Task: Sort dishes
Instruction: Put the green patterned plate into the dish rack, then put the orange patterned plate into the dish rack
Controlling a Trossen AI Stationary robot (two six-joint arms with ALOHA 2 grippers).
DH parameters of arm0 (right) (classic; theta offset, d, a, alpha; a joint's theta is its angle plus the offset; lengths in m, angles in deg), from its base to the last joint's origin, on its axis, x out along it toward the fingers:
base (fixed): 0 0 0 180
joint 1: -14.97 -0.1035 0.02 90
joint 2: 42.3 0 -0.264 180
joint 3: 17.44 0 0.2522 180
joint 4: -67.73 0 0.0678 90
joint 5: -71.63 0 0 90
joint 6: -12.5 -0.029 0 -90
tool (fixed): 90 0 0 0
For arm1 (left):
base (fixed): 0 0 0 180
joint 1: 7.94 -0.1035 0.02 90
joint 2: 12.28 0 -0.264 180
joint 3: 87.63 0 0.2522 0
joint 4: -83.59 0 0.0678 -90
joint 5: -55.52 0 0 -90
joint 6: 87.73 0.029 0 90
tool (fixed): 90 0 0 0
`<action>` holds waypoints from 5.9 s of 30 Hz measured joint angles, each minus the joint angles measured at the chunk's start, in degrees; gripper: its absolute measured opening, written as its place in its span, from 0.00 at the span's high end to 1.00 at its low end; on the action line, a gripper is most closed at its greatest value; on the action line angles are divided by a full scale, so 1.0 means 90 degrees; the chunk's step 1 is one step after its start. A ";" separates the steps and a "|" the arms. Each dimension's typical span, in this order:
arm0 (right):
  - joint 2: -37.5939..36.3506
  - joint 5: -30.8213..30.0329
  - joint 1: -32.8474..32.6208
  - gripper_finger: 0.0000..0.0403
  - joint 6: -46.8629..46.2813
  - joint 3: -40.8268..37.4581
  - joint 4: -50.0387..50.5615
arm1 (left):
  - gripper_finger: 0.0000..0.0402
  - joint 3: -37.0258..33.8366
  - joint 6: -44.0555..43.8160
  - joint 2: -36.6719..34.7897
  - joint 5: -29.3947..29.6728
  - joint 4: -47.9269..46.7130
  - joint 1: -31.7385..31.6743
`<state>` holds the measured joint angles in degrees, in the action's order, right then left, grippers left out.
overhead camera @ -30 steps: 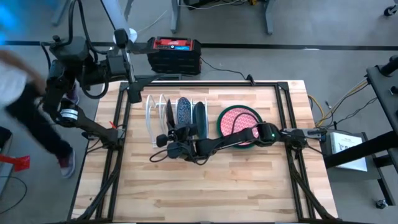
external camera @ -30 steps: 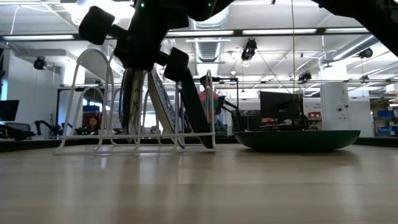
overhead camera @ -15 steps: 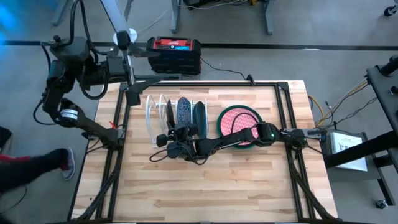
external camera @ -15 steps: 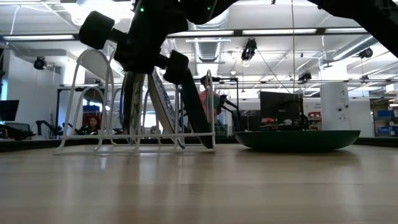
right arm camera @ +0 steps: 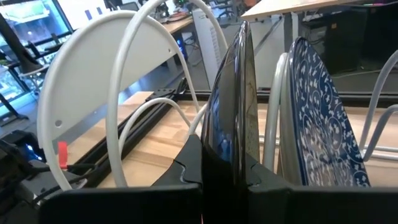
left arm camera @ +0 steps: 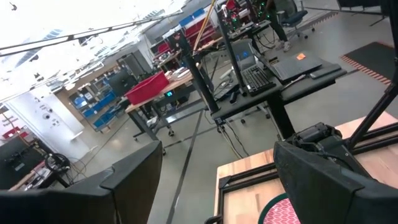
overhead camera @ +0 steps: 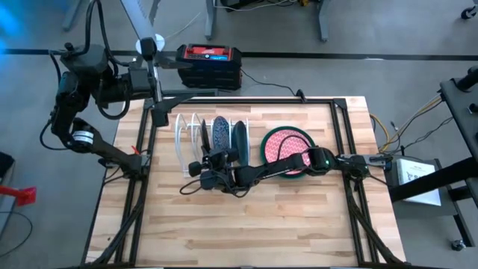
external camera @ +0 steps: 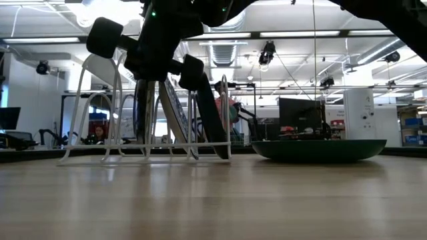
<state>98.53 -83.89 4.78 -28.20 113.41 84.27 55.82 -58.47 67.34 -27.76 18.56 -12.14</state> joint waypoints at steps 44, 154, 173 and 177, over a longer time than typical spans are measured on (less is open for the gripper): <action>-0.0010 0.0100 0.0027 0.84 -0.0139 -0.0104 -0.0054 | 0.26 -0.0010 0.0022 0.0002 0.0005 -0.0076 0.0000; -0.4097 0.2593 -0.1906 0.49 -0.4974 -0.1828 0.9524 | 0.26 -0.1889 0.0334 -0.0112 0.0814 0.0916 -0.0002; -0.7197 0.3713 -0.1633 0.51 -0.4187 -0.6014 0.7388 | 0.26 -0.1885 0.0113 0.0030 0.0814 0.0989 -0.0002; -0.7774 0.4115 -0.1315 0.52 -0.3615 -0.6910 0.6429 | 0.26 -0.1885 -0.0381 0.0152 0.0976 0.0906 -0.0002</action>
<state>28.57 -46.86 -7.06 -60.73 51.22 142.14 38.86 -61.90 68.70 -18.97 26.71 -12.17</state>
